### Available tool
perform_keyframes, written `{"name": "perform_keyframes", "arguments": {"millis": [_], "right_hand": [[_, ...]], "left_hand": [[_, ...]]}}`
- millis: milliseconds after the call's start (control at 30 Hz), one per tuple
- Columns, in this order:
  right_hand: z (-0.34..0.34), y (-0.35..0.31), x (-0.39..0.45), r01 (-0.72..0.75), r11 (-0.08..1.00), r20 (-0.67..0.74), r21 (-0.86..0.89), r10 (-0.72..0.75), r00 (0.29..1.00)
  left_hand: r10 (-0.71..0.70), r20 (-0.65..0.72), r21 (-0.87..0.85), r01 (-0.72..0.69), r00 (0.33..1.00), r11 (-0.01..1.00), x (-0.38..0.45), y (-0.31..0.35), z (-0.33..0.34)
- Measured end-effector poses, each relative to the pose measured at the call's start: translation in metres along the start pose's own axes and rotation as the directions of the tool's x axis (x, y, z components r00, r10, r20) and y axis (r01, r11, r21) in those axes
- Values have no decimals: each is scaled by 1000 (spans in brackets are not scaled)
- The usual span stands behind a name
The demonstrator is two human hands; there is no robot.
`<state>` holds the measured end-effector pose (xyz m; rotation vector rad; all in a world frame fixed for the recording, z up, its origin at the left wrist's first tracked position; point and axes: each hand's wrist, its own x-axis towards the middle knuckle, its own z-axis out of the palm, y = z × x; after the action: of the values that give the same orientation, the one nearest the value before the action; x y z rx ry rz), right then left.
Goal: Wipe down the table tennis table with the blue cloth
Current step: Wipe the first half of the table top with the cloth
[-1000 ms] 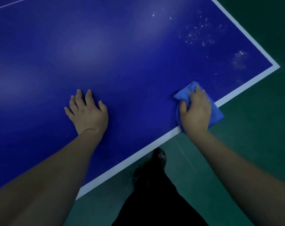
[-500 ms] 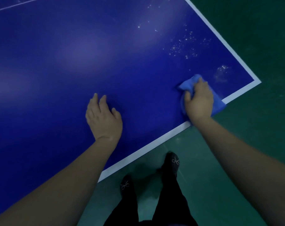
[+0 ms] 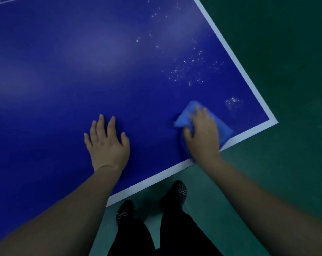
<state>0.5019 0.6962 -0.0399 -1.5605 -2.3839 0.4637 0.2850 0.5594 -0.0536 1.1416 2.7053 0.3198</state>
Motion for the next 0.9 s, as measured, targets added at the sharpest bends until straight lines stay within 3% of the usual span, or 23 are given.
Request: {"name": "perform_keyframes", "arguments": {"millis": [67, 133, 233, 300, 367, 433, 500, 567, 633, 700, 800, 833, 900], "right_hand": [[8, -10, -10, 252, 967, 131, 47, -256, 958], [1, 8, 8, 349, 936, 162, 46, -352, 922], [-24, 56, 46, 90, 996, 79, 10, -91, 993], [-36, 75, 57, -92, 996, 2, -2, 92, 996], [-31, 63, 48, -123, 992, -25, -21, 122, 992], [-17, 39, 24, 37, 999, 82, 12, -38, 996], [-11, 28, 4, 273, 959, 215, 69, -282, 935], [-19, 43, 15, 370, 926, 243, 77, -377, 894], [-31, 70, 42, 238, 970, 171, 44, -242, 955], [-45, 96, 68, -11, 1000, 43, 24, 10, 999], [-42, 96, 68, -291, 957, -118, 7, 290, 950], [-34, 85, 59, -298, 955, -125, -15, 293, 948], [-19, 62, 38, -105, 994, -27, -26, 105, 994]], "left_hand": [[-8, -2, -3, 8, 1000, 1000, -1, 1, -2], [-11, -4, 2, 11, 1000, 1000, -1, 1, -3], [-18, -6, 11, 18, 1000, 1000, -1, 2, -4], [-26, -7, 23, 26, 1000, 999, -1, 3, -4], [-30, -8, 27, 30, 1000, 999, -1, 4, -5], [-38, -5, 24, 38, 999, 999, -1, 4, -6], [-43, -7, 25, 43, 999, 999, -1, 5, -6], [-43, -6, 27, 43, 999, 999, -1, 5, -7], [-46, -2, 32, 46, 999, 998, -1, 6, -8], [-56, -1, 33, 56, 998, 998, -1, 8, -9], [-59, 4, 31, 59, 998, 998, -1, 10, -10], [-60, 8, 30, 59, 998, 998, 0, 10, -10], [-57, 8, 26, 57, 998, 998, -1, 9, -10]]}}
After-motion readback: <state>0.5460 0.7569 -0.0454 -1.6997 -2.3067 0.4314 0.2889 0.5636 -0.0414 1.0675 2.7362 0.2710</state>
